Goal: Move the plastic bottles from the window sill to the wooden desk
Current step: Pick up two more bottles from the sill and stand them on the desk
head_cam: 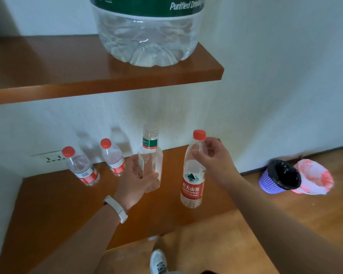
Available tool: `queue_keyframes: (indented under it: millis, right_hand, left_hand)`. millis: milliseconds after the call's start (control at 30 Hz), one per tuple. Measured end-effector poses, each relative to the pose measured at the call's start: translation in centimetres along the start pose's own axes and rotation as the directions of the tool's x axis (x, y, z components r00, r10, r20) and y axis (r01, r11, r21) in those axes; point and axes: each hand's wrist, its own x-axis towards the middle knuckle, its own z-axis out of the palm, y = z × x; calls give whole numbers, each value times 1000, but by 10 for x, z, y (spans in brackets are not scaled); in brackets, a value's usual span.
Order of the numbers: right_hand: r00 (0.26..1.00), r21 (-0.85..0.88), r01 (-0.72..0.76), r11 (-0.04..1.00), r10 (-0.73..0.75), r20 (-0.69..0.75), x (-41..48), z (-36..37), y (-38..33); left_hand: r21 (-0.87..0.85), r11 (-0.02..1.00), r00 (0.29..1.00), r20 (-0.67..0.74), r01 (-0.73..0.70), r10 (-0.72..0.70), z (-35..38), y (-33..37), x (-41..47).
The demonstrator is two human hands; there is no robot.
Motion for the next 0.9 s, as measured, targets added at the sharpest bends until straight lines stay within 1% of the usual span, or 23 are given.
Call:
queue_keyframes:
  millis: [167,367,567,667,900]
  right_hand:
    - [999,-35,23,999,-22,30,29,16,2]
    - [991,-31,11,999,-6,133,70,33,15]
    - [968,-6,12,1000,-10,251,108,49,39]
    - [963,9,10,1000,-12,269,123,59,50]
    - [951,11,15,1000,-17,309,137,81,68]
  left_hand:
    - [32,999,999,-19,35,-34,-1,-7,21]
    - [3,992,986,-107,129,-128,18,-30,39]
    - [46,968,953,-194,246,-233,32,-53,59]
    - [51,950,930,-229,307,-288,39,-59,64]
    - [33,934,904,-264,357,-336,51,-83,64]
